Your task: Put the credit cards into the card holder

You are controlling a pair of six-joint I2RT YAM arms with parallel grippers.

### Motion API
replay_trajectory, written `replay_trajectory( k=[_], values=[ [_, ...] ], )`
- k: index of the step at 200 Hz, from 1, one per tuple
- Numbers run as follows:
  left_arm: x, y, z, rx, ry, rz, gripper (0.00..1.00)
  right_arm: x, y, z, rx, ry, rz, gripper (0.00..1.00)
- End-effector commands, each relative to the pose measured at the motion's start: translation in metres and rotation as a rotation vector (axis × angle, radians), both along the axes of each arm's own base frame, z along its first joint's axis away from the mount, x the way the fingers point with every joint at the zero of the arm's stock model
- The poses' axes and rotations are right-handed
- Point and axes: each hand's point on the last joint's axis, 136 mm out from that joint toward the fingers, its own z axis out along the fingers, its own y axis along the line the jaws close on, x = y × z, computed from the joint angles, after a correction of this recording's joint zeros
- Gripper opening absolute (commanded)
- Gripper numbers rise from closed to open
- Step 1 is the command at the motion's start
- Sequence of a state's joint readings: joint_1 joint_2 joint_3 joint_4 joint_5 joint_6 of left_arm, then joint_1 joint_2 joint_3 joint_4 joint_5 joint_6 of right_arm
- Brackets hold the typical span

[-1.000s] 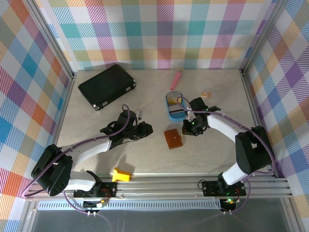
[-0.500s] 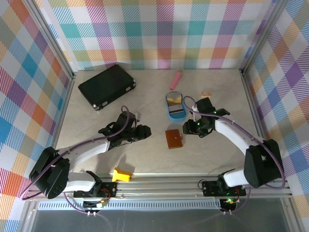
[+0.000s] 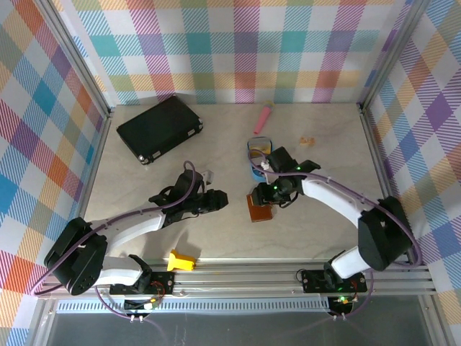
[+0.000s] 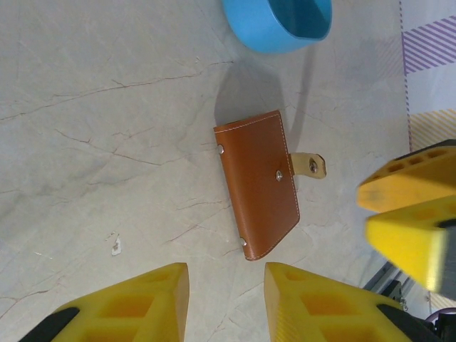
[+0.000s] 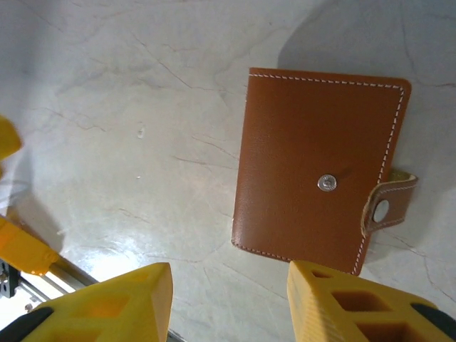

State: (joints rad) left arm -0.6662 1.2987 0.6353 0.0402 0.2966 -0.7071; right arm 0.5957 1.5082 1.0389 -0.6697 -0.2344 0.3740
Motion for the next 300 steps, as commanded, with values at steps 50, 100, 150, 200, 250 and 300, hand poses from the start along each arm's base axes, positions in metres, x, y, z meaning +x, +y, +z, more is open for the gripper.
replay_trajectory(
  k=[50,100,150,200,250,300],
  values=[
    [0.0,0.0,0.0,-0.014,-0.005,0.028,0.33,0.015,-0.006,-0.022,-0.115,0.067,-0.125,0.46],
    [0.001,0.001,0.0,-0.008,-0.003,0.036,0.33,0.015,-0.032,-0.029,-0.239,0.056,-0.212,0.48],
    [-0.001,0.005,-0.002,0.005,0.003,0.045,0.33,0.018,-0.046,-0.036,-0.262,0.069,-0.244,0.47],
    [-0.002,0.007,-0.006,0.018,0.009,0.051,0.33,0.023,-0.05,-0.044,-0.173,0.105,-0.253,0.49],
    [-0.004,0.01,-0.016,0.034,0.025,0.055,0.33,0.026,-0.051,-0.055,-0.07,0.155,-0.278,0.48],
    [-0.005,0.011,-0.026,0.051,0.045,0.061,0.33,0.026,-0.055,-0.071,-0.048,0.194,-0.302,0.48]
  ],
)
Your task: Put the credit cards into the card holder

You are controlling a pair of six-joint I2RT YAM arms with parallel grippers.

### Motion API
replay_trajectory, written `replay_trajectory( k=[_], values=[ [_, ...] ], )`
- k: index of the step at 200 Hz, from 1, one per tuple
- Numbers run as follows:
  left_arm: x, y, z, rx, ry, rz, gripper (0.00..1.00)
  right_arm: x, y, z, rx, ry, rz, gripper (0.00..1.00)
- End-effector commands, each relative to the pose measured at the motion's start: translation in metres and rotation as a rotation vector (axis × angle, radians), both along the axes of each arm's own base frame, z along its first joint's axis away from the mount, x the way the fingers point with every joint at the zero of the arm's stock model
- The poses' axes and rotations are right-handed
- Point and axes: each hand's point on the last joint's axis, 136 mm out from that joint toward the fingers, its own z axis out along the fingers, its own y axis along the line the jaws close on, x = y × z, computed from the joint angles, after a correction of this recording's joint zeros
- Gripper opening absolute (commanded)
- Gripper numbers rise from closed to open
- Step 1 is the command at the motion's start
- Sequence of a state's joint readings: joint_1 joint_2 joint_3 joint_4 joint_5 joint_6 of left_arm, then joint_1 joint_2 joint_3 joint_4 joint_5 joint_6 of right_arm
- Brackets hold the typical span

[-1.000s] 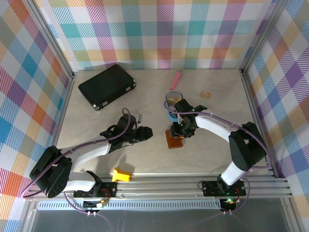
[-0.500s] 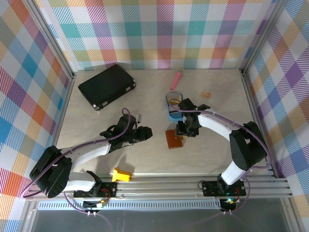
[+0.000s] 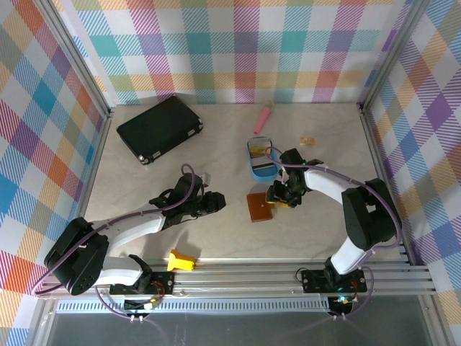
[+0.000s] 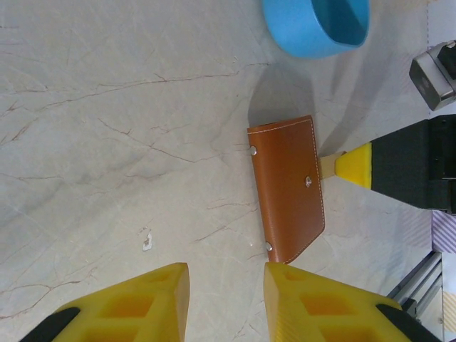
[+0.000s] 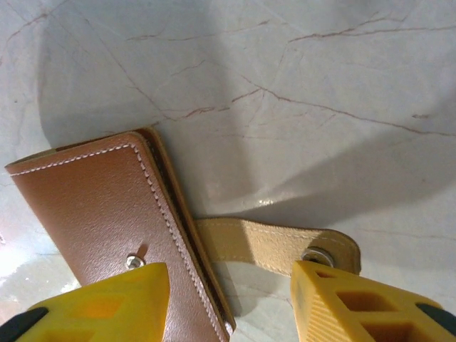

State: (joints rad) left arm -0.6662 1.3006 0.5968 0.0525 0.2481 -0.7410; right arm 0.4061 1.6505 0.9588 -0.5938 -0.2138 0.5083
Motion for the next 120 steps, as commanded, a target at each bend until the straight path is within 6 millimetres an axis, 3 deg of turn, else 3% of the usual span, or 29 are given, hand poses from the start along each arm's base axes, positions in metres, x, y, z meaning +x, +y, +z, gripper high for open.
replay_trajectory(
  k=[1,62,120],
  values=[
    [-0.004,0.001,-0.01,0.021,0.021,0.002,0.33,-0.002,0.003,-0.008,0.033,0.017,0.011,0.48],
    [-0.002,0.0,-0.014,0.023,0.022,0.011,0.33,-0.001,0.001,-0.009,0.072,0.028,-0.002,0.48],
    [-0.001,-0.001,-0.014,0.005,0.013,0.014,0.33,0.0,0.025,0.019,0.239,-0.044,0.098,0.47]
  ],
)
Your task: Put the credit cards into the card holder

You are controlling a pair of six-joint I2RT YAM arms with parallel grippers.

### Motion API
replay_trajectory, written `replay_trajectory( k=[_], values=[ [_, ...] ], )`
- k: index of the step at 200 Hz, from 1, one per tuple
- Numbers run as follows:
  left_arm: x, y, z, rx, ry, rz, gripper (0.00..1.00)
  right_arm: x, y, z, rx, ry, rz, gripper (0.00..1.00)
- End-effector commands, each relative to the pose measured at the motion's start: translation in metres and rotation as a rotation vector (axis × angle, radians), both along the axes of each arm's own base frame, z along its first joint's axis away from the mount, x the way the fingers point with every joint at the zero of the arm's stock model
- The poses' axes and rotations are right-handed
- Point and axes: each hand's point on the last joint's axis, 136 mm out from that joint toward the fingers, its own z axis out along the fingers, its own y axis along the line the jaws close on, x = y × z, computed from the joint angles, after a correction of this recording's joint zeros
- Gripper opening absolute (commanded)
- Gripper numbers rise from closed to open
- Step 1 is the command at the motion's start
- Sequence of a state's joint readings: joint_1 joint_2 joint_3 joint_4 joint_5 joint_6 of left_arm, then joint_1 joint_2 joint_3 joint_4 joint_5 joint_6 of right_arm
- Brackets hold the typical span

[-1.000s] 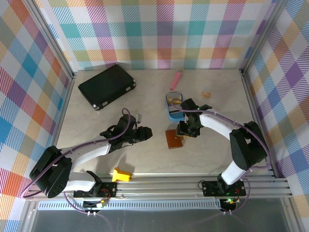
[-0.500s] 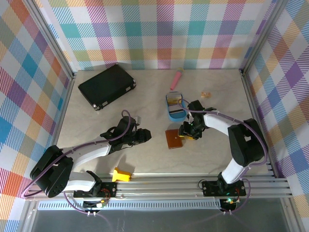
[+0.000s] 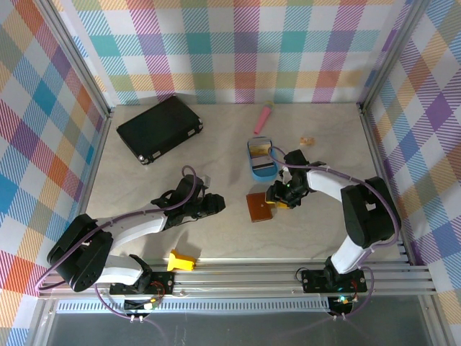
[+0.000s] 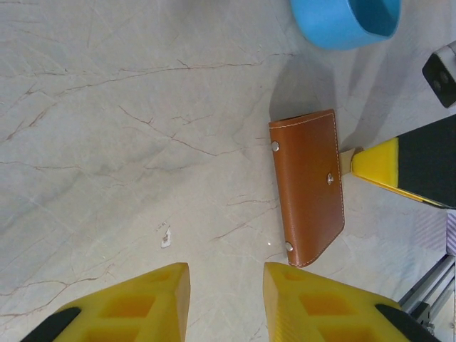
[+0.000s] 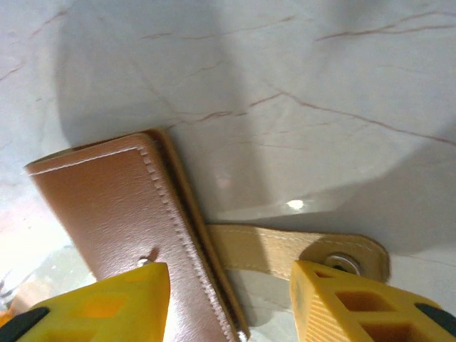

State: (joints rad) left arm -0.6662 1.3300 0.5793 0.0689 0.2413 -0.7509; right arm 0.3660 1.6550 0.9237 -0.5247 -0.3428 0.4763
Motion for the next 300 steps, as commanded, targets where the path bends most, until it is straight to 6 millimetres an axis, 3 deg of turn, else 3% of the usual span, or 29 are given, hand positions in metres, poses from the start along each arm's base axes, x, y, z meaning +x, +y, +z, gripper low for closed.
replay_trajectory(
  k=[1,29,108,252,300],
  values=[
    [0.001,-0.004,0.0,-0.013,-0.013,0.003,0.33,-0.001,0.016,0.018,0.116,-0.056,0.08,0.47],
    [0.001,-0.005,0.001,-0.013,-0.01,-0.005,0.33,0.001,0.021,0.023,0.149,-0.079,0.106,0.45],
    [0.002,-0.007,0.003,-0.015,-0.014,-0.007,0.33,0.008,0.023,0.007,0.124,-0.046,0.124,0.43],
    [0.003,-0.007,-0.002,-0.006,-0.003,-0.007,0.33,-0.006,0.028,-0.004,0.166,0.001,0.153,0.42],
    [0.002,-0.007,-0.003,-0.011,-0.001,-0.006,0.33,-0.006,0.03,0.0,0.189,-0.012,0.161,0.4]
  ],
)
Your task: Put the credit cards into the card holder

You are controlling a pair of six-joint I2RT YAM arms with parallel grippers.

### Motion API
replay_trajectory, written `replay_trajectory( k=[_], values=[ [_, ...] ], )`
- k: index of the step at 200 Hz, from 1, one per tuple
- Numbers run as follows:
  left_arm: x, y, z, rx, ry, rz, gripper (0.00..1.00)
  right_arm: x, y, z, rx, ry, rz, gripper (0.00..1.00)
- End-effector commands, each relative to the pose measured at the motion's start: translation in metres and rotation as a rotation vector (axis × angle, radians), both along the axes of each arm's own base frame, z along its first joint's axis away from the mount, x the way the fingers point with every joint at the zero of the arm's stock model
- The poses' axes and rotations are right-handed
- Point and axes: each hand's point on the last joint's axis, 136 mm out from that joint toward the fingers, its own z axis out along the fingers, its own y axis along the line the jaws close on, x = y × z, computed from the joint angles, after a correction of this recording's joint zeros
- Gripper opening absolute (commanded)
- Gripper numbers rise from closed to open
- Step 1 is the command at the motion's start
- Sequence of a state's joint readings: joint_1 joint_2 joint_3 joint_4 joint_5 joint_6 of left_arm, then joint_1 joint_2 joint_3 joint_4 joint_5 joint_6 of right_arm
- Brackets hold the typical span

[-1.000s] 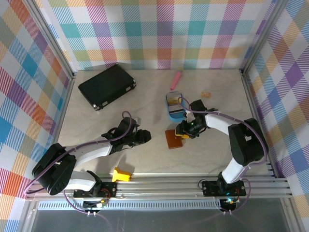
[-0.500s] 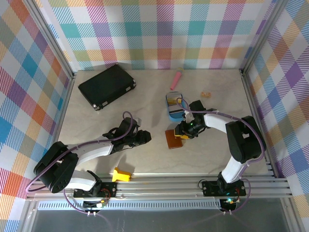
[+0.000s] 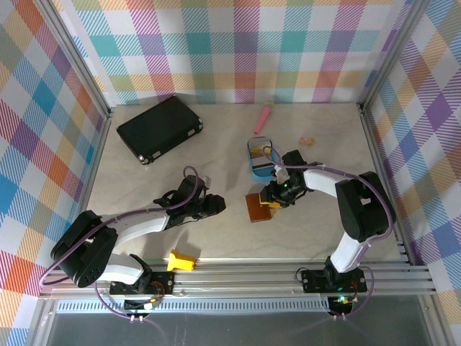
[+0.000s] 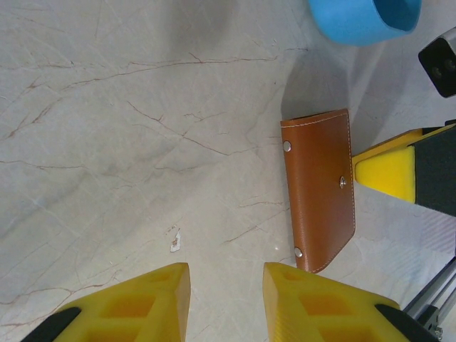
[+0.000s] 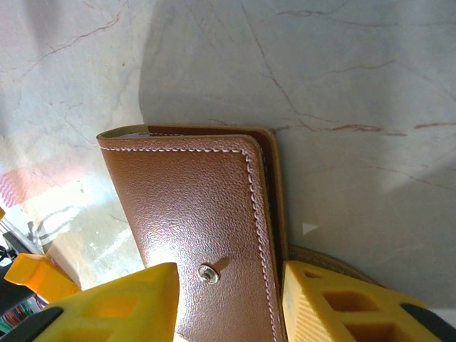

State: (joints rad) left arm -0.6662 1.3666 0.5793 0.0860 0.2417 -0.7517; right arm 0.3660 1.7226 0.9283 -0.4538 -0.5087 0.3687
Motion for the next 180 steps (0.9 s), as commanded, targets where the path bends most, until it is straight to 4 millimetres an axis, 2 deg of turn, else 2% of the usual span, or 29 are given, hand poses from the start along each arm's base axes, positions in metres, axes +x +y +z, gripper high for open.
replay_trajectory(
  k=[1,104,142,180],
  values=[
    [0.001,-0.007,0.007,-0.023,-0.016,-0.006,0.33,-0.005,0.004,0.002,0.038,-0.005,0.031,0.4],
    [0.002,-0.008,0.005,-0.031,-0.023,-0.005,0.33,-0.016,0.014,0.025,0.148,-0.077,0.063,0.35],
    [0.001,-0.007,0.007,-0.038,-0.026,-0.004,0.33,-0.02,0.026,0.04,0.211,-0.117,0.097,0.33],
    [0.0,-0.005,0.011,-0.04,-0.036,0.001,0.33,-0.026,0.049,0.064,0.279,-0.195,0.168,0.34]
  ],
)
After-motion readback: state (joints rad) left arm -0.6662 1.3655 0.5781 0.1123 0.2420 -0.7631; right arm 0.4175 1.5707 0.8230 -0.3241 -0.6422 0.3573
